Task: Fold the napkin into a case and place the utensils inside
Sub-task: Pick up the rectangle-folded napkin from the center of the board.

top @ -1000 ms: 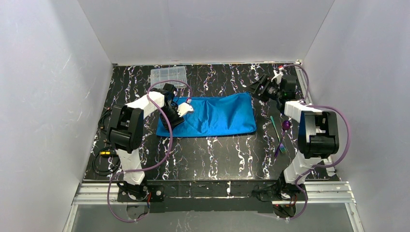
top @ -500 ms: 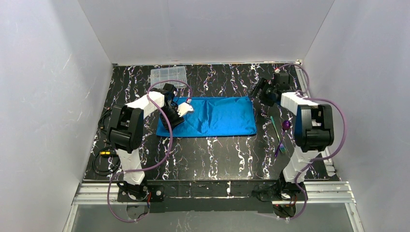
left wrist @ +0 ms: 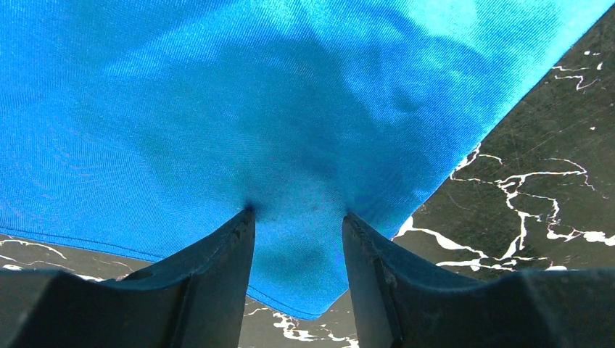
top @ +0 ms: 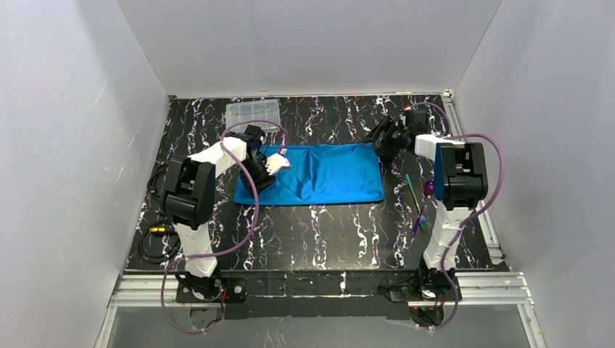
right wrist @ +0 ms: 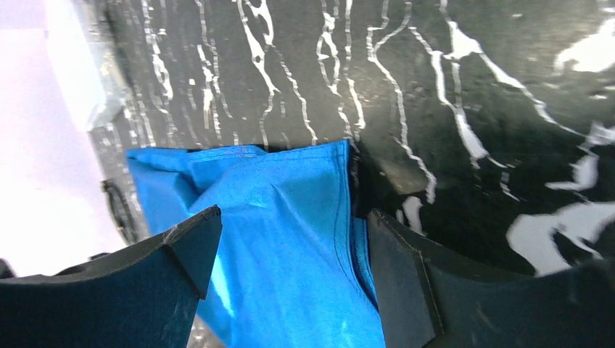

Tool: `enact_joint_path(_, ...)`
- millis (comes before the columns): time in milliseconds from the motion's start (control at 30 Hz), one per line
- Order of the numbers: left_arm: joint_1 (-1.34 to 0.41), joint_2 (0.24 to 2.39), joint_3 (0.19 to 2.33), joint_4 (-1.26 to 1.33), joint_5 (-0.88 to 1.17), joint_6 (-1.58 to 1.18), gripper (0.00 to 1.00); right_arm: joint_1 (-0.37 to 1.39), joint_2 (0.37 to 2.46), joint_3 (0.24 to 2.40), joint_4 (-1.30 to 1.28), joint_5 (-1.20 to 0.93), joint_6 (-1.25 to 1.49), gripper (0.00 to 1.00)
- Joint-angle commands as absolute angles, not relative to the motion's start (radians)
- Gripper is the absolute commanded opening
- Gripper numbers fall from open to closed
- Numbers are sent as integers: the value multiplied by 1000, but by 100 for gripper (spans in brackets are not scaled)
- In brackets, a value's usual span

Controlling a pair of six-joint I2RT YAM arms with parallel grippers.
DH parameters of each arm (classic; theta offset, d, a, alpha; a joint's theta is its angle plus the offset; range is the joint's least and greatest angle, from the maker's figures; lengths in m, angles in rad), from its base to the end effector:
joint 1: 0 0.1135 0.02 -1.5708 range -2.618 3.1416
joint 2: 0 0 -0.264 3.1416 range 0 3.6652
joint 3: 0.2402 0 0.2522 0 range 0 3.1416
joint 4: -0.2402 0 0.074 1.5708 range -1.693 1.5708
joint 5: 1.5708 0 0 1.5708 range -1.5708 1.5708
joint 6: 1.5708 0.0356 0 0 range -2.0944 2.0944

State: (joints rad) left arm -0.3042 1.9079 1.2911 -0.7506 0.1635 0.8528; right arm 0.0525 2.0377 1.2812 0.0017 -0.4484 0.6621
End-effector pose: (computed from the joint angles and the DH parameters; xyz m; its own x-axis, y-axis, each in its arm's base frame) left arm 0.3454 -0.1145 0.1630 -0.3685 0.8945 -0.2530 0.9188 0.3919 0.0472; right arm 0.4340 0.0383 0.1521 -0.7626 0.5147 -0.3919 0.1346 0.7188 0.6821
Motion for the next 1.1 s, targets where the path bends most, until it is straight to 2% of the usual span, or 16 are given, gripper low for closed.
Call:
enact_joint_path(0,-299,1933,1286,-746,157,869,47,57,2098,1266,131,-554,808,81)
enact_joint_path(200,-299,1934,1278,-739,161,873,47,57,2081,1195,605,-755,1019,74)
enact_joint_path(433,-299,1936,1271,-735,152,881,47,57,1973,1092,799,-787,1007,72)
enact_joint_path(667,-298,1935,1272,-731,140,881,46,57,1949,1011,941,-837,1093,64)
enact_joint_path(833,-299,1936,1274,-730,137,883,46,58,1896,996,803,-850,1016,62)
enact_joint_path(933,-299,1935,1274,-730,136,884,46,58,1845,999,612,-838,872,61)
enact_joint_path(1033,-298,1933,1272,-724,135,884,46,55,1752,1065,168,-590,599,59)
enact_joint_path(1067,-298,1932,1270,-721,134,882,46,56,1716,1072,99,-492,559,58)
